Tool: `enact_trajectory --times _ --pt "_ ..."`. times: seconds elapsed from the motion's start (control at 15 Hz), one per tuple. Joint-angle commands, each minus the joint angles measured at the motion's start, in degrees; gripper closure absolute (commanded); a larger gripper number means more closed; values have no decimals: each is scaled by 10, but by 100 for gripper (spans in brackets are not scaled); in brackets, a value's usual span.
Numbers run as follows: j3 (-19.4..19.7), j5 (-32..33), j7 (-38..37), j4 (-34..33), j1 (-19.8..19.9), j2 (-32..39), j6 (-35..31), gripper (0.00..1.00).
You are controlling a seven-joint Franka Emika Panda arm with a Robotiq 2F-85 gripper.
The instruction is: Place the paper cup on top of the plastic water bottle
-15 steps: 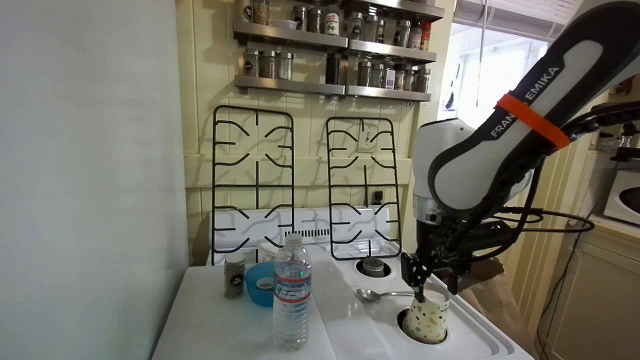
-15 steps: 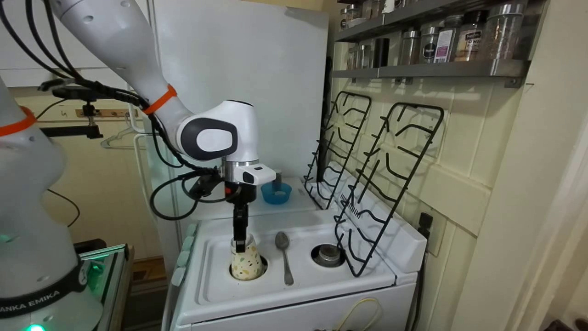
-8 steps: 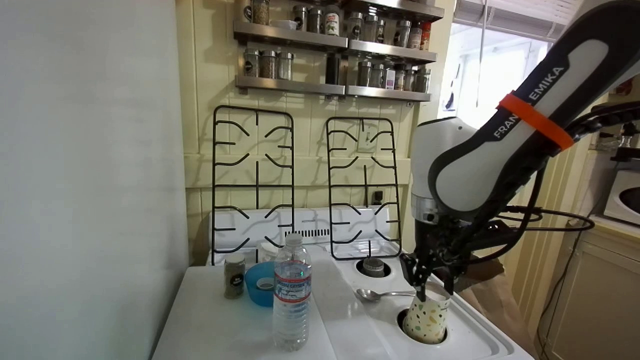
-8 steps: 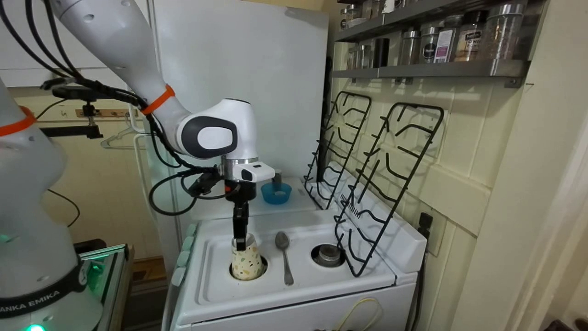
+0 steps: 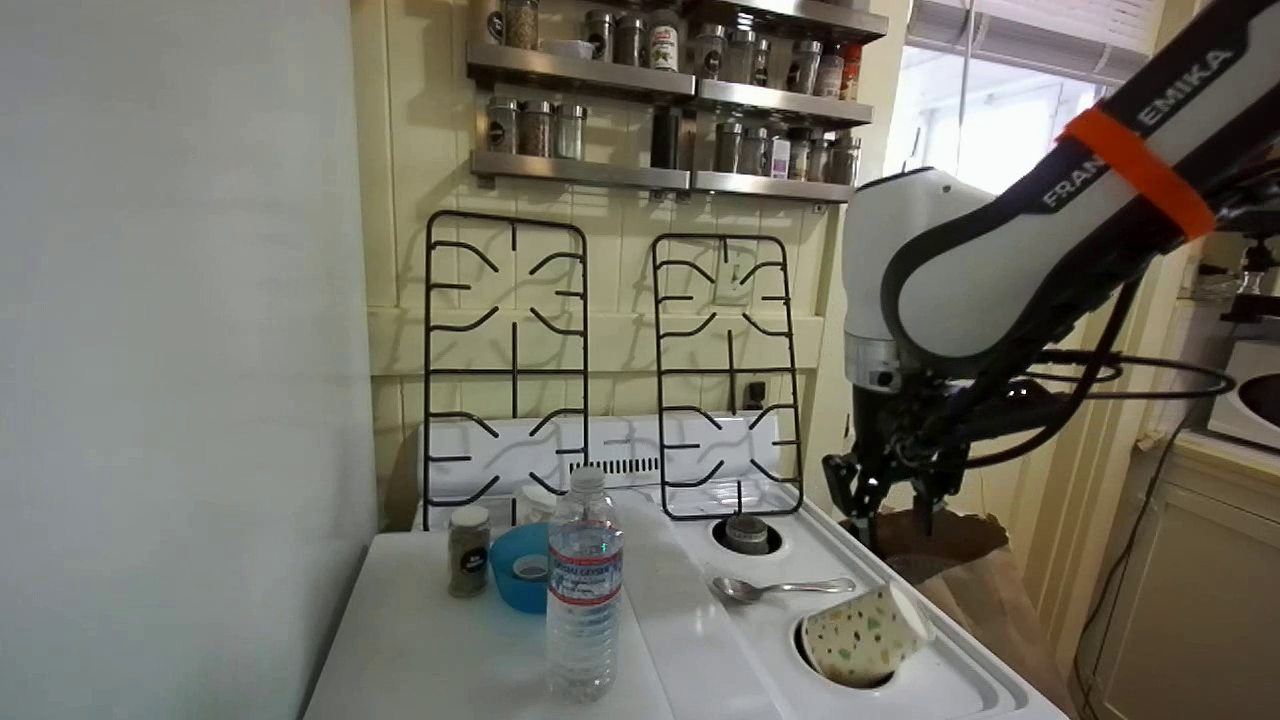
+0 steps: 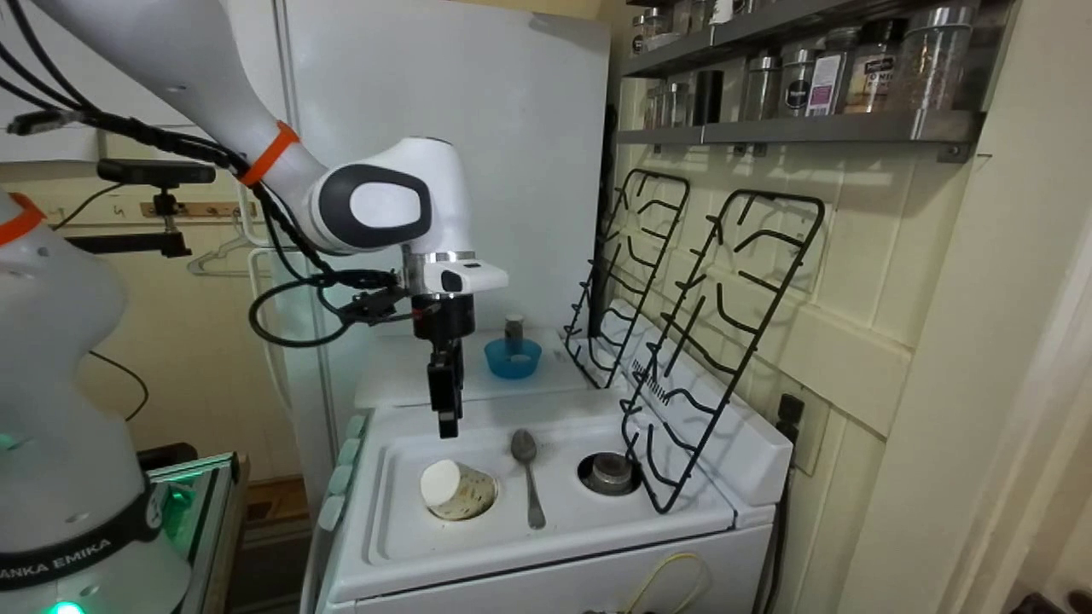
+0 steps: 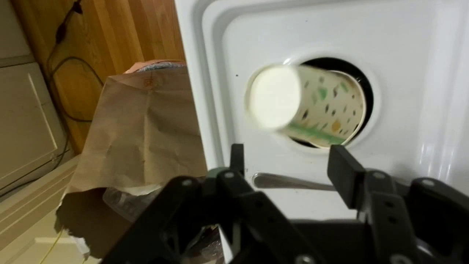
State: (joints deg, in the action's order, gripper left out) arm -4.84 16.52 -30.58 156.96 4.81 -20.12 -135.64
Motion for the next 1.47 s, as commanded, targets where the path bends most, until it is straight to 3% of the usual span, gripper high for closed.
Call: enact_trajectory --times 0.0,0.07,0.13,0.33,0.53,0.87,1.0,1.13,1.2,1.27,1.33,1.4 --pt "-3 6 31 33 15 -143 76 63" --pt "-7 3 36 23 17 -160 98 63" --pt "-12 2 38 6 19 -164 116 13" --pt "-13 -14 52 6 10 -173 110 1" --pt "7 -47 114 2 -18 -125 51 0" --pt "54 -131 263 9 -68 -35 -101 0" --pt "75 -174 338 8 -98 -13 -102 0" --pt "71 -186 384 8 -113 -6 -62 0" --pt "59 -165 390 8 -108 -5 -44 0" --pt "24 -111 312 8 -71 -8 -43 0" --pt "49 -154 355 8 -91 -4 -64 0" --pt "43 -149 347 8 -89 -3 -63 0"
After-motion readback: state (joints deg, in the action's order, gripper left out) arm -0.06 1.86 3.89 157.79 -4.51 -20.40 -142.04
